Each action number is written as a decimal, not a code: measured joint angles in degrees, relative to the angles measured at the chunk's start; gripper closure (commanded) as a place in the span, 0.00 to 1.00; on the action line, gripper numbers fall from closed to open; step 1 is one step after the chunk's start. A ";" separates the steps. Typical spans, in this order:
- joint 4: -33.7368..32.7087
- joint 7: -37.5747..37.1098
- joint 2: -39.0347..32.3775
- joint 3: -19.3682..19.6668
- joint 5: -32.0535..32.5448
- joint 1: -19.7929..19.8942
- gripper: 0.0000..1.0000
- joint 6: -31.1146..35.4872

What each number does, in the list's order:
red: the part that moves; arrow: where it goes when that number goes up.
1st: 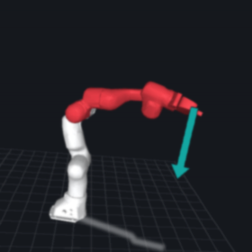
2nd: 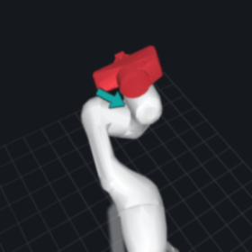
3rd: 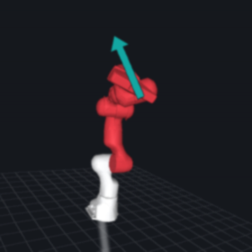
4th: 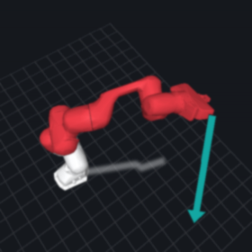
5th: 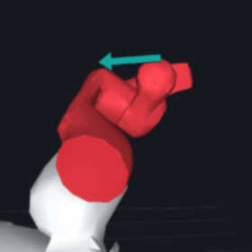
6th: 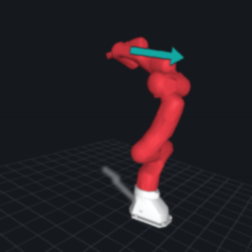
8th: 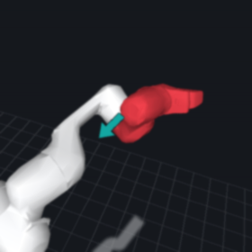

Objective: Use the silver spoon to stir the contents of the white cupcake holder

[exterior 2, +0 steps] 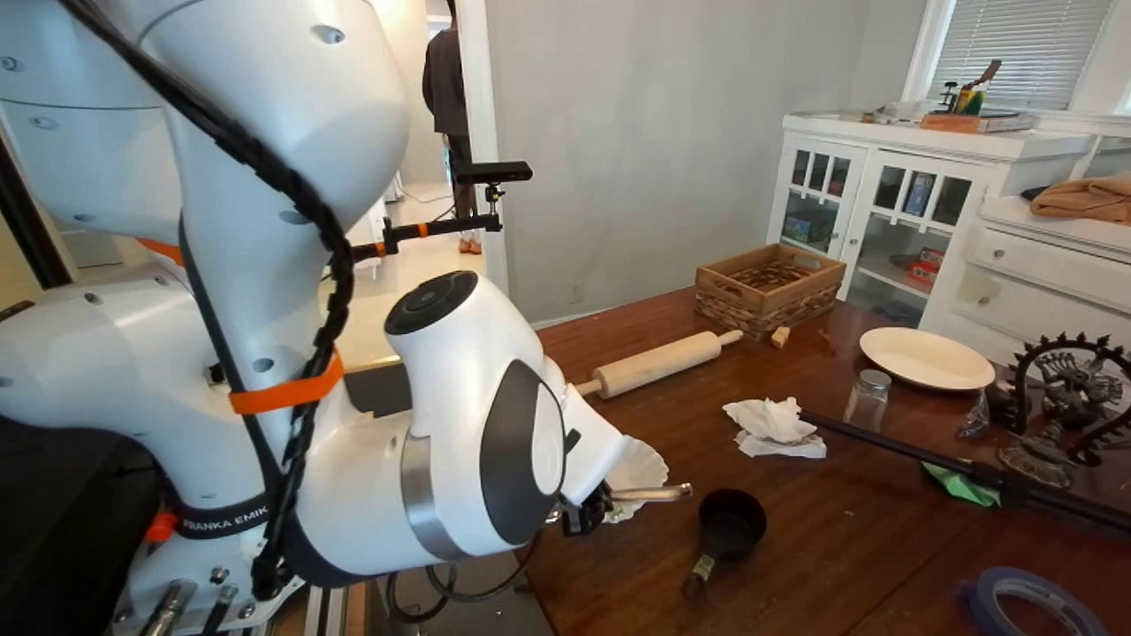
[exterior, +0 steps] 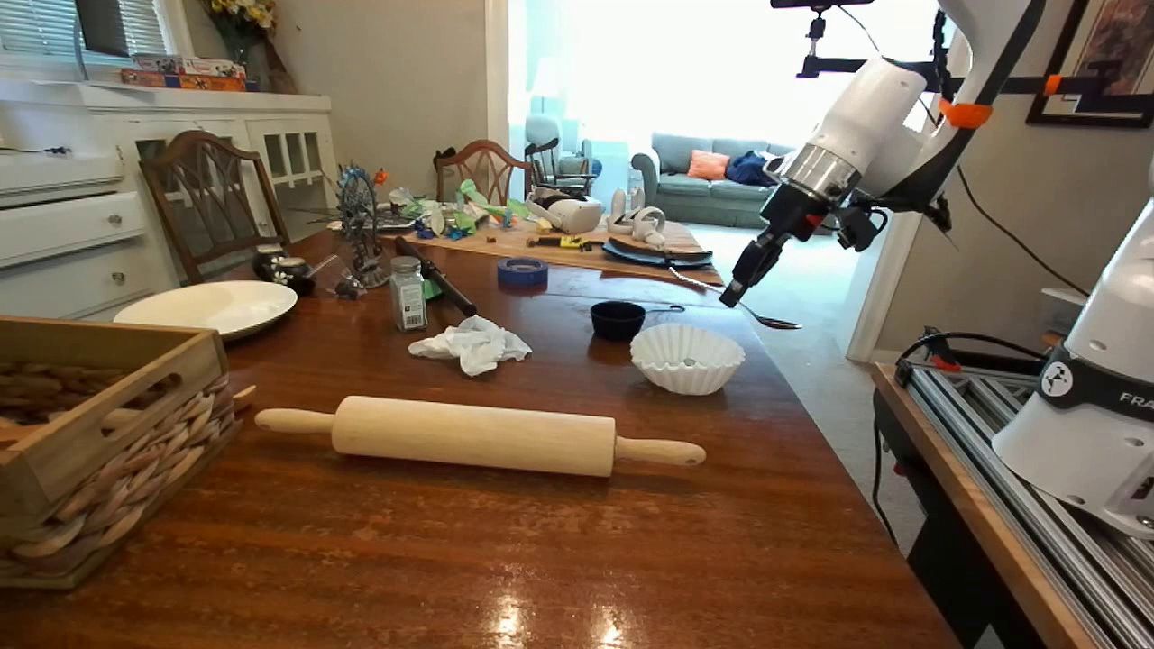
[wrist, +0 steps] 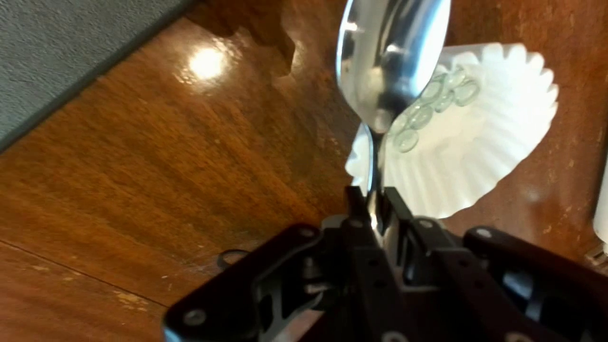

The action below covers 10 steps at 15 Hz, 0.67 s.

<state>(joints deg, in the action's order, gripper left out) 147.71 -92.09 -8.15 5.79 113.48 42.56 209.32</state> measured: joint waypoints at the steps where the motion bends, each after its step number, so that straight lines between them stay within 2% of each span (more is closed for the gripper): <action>1: -1.21 -3.44 -0.01 1.60 3.74 -0.33 0.97 0.01; 4: -5.29 -13.39 -0.16 7.47 14.43 -3.04 0.97 0.01; 8: -13.54 -26.38 -1.68 16.37 26.38 -10.63 0.97 1.77; 9: -16.22 -29.42 -2.28 18.12 28.47 -12.80 0.86 2.89; 10: -17.89 -30.36 -2.51 18.48 28.93 -13.68 0.86 3.22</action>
<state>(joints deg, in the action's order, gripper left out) 129.83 -122.44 -10.66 24.28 142.40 28.88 212.54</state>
